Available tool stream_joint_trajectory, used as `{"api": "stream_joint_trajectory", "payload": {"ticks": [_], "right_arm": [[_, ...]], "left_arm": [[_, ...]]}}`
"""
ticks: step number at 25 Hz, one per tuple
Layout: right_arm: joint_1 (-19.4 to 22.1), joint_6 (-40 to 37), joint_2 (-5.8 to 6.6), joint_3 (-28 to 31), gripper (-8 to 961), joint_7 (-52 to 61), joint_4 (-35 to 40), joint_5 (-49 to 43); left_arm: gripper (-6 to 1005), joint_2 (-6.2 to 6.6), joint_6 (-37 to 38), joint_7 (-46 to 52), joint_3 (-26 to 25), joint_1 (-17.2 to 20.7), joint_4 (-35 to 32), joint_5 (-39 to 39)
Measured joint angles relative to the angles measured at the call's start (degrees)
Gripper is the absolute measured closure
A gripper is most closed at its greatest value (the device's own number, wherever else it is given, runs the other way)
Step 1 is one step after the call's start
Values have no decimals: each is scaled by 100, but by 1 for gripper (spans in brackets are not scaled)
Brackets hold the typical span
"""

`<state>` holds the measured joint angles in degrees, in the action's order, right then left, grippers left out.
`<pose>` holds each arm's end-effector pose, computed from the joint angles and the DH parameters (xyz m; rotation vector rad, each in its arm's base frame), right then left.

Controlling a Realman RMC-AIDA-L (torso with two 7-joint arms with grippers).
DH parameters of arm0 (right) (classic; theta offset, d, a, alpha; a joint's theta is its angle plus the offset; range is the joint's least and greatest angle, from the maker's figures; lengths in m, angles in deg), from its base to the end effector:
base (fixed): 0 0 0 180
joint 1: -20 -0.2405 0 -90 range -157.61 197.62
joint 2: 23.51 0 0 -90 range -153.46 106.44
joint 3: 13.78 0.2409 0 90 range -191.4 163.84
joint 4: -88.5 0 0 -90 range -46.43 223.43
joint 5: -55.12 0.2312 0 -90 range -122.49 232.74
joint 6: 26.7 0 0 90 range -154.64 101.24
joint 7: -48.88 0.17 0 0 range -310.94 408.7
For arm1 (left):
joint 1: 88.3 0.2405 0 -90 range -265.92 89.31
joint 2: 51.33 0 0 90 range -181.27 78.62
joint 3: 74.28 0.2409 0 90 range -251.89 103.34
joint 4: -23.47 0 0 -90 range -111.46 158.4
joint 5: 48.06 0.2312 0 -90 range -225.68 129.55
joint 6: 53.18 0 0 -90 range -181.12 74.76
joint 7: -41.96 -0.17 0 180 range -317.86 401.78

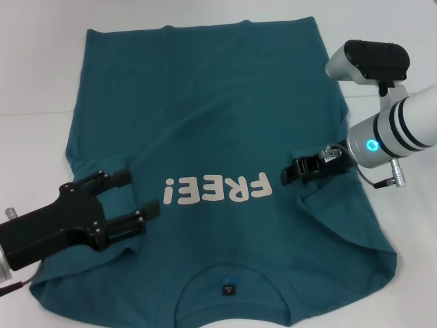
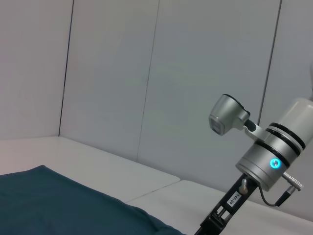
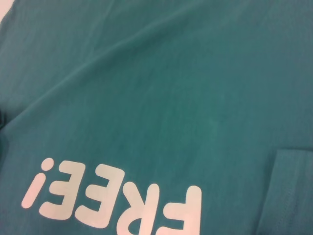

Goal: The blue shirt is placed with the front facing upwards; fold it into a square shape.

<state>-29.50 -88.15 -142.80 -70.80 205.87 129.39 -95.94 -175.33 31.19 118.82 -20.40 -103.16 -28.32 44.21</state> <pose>0.2204 0.4552 -0.0374 -2.1517 1.4774 -0.0659 -0.2420 0.3266 -0.0029 -2.4910 -0.5299 -0.9058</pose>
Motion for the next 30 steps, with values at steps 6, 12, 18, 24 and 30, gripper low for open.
{"api": "stream_joint_trajectory", "payload": {"ticks": [6, 12, 18, 24, 30], "right_arm": [[22, -110, -4, 20, 429, -124, 133, 34], [192, -158, 78, 75, 603, -468, 354, 321], [43, -299, 156, 9, 463, -1725, 450, 297], [-81, -481, 213, -176, 279, -3030, 592, 118], [-106, -503, 210, -213, 269, -3430, 418, -87]], "left_arm": [[163, 0, 1, -57, 0, 0, 86, -9], [163, 2, 6, -58, 0, 0, 90, -22], [163, 9, 15, -57, 0, -4, 82, -26], [163, 9, 19, -29, 0, -7, 65, -39], [162, 9, 16, -20, 0, -9, 68, -39]]}}
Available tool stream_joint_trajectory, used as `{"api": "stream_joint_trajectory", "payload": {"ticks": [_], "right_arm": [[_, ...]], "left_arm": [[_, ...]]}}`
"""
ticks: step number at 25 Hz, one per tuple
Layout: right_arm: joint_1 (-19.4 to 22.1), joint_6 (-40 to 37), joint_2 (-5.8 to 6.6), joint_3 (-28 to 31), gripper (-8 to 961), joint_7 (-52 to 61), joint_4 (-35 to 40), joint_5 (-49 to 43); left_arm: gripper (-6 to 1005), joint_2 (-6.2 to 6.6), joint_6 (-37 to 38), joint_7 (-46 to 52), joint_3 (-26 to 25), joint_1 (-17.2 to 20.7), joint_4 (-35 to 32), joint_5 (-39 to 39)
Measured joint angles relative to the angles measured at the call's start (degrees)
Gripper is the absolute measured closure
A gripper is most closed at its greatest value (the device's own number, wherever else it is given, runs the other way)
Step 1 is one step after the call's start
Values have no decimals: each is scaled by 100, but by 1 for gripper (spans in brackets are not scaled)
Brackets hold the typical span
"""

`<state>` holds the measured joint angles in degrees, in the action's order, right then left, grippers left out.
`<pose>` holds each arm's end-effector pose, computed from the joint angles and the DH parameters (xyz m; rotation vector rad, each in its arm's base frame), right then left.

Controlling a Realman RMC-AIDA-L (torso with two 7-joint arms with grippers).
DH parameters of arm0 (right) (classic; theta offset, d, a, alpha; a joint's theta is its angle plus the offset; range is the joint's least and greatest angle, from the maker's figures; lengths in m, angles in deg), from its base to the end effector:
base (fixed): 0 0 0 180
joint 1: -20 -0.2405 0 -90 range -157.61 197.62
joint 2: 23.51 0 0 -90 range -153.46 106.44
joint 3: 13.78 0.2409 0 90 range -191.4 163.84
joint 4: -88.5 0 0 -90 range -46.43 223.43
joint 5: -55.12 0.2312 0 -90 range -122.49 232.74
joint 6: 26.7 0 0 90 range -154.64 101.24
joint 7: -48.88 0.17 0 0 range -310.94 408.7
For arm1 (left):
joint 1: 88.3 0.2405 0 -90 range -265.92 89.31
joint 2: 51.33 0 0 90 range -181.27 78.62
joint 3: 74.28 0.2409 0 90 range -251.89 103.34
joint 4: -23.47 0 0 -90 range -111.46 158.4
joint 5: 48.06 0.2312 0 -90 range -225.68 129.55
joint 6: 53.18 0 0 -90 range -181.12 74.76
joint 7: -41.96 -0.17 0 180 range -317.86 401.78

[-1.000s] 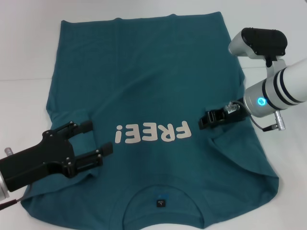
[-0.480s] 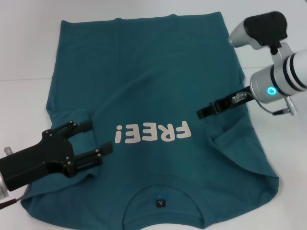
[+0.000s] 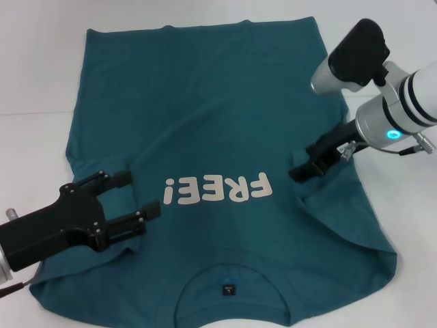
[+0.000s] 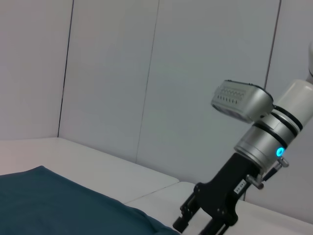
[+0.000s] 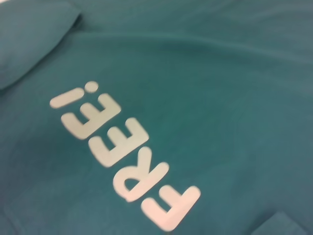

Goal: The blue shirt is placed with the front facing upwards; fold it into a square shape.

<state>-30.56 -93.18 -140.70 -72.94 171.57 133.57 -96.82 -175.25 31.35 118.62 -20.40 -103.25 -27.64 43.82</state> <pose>0.2043 0.4623 -0.0143 -2.5405 0.6835 -0.3418 -0.2424 0.3260 -0.0039 -2.4895 -0.5364 -0.9164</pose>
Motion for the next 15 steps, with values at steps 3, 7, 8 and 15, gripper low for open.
{"api": "stream_joint_trajectory", "payload": {"ticks": [3, 7, 8, 15], "right_arm": [[0, 55, -23, 18, 271, 15, -140, 15], [-24, 194, -71, 46, 275, 172, -318, 27], [-46, 226, -80, 45, 275, 233, -367, 24], [-198, 431, -147, 7, 392, 415, -667, -51]], "left_arm": [[162, 0, -2, 1, 0, 0, 3, 0], [162, 0, -11, 3, 0, -21, 5, 0], [162, 0, -12, 4, 0, -28, 5, 1], [162, 0, -16, 7, 0, -52, 14, 38]]}}
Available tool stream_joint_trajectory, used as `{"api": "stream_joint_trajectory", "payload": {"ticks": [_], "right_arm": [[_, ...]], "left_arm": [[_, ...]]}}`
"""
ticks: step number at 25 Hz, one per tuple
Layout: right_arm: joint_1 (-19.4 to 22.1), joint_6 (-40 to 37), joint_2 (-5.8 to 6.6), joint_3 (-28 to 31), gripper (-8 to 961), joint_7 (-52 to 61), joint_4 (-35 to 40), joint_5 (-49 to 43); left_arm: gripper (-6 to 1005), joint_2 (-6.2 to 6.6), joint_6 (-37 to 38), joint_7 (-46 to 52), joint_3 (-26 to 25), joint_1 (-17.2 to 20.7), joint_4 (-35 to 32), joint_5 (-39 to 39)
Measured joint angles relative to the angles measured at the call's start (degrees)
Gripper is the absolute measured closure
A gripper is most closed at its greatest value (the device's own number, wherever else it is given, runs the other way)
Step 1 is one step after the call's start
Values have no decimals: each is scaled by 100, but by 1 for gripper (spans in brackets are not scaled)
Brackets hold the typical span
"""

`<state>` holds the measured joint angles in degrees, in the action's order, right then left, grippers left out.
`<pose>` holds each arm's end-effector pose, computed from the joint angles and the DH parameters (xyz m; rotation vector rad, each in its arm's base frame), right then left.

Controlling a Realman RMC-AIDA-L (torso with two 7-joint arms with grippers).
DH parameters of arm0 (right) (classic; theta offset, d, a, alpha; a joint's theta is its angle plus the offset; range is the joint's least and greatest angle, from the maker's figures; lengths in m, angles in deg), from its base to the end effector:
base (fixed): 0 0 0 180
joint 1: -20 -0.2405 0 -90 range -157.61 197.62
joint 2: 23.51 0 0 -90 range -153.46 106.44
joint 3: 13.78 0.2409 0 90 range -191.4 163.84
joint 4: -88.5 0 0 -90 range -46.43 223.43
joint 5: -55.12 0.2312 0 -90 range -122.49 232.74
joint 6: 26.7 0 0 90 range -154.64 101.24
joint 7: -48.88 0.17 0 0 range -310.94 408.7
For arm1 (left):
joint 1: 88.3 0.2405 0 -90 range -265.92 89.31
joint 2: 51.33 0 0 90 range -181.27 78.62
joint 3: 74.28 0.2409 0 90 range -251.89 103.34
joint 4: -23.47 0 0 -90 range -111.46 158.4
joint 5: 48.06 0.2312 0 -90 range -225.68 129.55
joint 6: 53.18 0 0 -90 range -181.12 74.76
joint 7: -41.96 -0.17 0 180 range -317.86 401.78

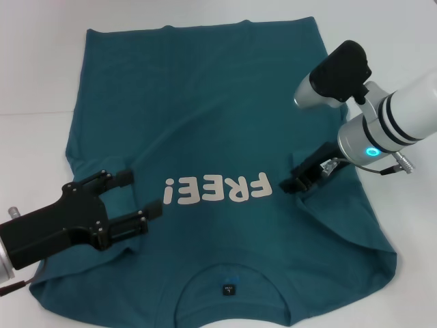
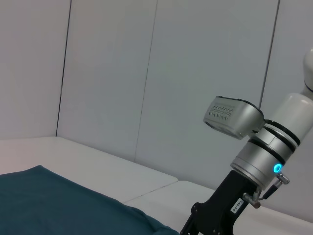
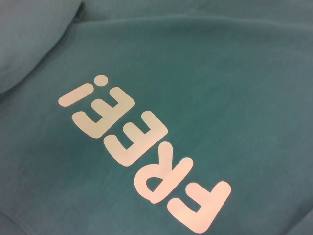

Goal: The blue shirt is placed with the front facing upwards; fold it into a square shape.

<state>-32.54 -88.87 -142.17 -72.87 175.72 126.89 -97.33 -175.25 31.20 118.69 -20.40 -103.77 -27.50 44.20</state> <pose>0.2099 0.4574 -0.0440 -2.5261 0.8099 -0.3315 -0.2407 0.3279 -0.0051 -2.4972 -0.5320 -0.9119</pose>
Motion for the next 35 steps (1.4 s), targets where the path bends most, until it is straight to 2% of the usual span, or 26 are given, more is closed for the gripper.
{"api": "stream_joint_trajectory", "payload": {"ticks": [7, 9, 20, 26, 35], "right_arm": [[-48, 68, -39, -6, 574, 263, 11, -162], [-45, 89, -36, -7, 770, 385, 30, -246], [-43, 108, -71, -6, 953, 683, 96, -598], [-10, -174, -78, -3, 948, 626, 194, -357], [163, -899, -79, -6, 951, 482, 729, -126]], "left_arm": [[162, 0, 0, 0, 0, -1, 0, 6], [162, 0, 0, 0, 0, -1, 0, 8], [162, 0, 0, -10, 0, -1, -2, 12], [162, 0, 0, -10, 0, 9, -1, 12], [165, 0, -2, -15, 0, 17, -1, 11]]}}
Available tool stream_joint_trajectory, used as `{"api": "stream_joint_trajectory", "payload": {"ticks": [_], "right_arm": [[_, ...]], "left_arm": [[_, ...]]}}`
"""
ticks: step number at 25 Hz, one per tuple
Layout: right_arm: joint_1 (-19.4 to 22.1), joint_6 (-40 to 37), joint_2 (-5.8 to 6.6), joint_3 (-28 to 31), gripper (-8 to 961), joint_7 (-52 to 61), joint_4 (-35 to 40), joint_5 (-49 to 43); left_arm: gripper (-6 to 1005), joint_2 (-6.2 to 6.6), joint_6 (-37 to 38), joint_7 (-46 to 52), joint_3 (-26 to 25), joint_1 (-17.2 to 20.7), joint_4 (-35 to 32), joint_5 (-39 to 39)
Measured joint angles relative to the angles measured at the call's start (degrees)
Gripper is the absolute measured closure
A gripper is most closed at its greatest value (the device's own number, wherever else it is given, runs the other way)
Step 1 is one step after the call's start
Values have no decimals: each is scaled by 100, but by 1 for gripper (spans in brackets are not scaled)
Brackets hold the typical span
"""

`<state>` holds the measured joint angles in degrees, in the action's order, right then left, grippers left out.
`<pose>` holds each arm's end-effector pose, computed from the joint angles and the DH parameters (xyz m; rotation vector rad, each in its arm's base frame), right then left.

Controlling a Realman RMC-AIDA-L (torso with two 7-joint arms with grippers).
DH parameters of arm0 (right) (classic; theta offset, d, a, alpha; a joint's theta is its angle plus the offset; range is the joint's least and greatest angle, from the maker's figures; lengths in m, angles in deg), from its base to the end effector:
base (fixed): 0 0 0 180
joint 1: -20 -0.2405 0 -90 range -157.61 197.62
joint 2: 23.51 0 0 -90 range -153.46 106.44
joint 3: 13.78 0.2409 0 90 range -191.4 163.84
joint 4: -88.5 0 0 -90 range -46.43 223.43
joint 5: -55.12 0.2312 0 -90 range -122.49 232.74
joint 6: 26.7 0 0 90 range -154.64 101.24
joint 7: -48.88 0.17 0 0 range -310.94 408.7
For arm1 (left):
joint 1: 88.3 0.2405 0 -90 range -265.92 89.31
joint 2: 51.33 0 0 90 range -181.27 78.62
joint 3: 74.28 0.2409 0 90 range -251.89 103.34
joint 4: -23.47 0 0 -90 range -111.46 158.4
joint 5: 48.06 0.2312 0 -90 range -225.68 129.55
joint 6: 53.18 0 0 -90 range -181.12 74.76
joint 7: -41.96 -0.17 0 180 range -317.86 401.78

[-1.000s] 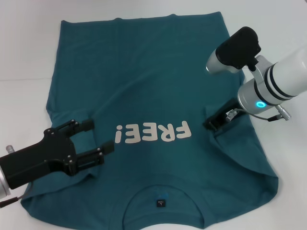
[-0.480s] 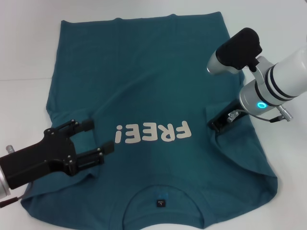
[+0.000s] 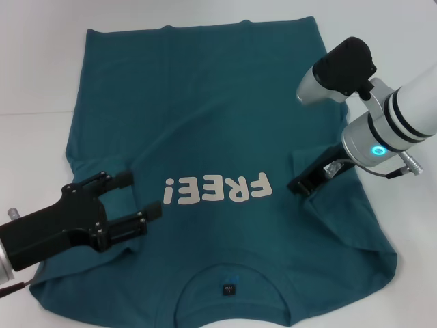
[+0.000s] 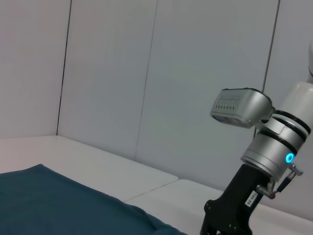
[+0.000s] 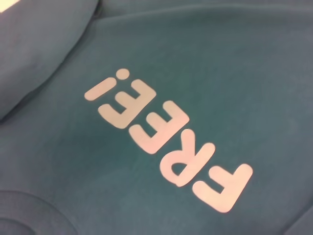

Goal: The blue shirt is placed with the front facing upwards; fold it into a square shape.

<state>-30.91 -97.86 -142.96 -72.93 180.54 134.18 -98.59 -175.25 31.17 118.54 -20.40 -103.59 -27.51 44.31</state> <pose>0.1986 0.4439 -0.0338 -2.5518 0.9003 -0.3501 -0.2420 0.3271 -0.0053 -2.4969 -0.5326 -0.9072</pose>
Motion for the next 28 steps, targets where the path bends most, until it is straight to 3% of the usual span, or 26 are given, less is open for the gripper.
{"api": "stream_joint_trajectory", "payload": {"ticks": [18, 26, 28], "right_arm": [[62, -829, -26, -51, 952, -466, 63, 439], [55, -855, -25, -402, 952, -283, -47, 429], [58, -853, -16, -362, 885, -203, -29, 448]], "left_arm": [[166, 0, 3, -6, -45, 10, 0, -6], [165, 0, -2, -9, -44, -18, 0, -16], [165, 0, -4, -15, -44, -18, 0, -28]]}}
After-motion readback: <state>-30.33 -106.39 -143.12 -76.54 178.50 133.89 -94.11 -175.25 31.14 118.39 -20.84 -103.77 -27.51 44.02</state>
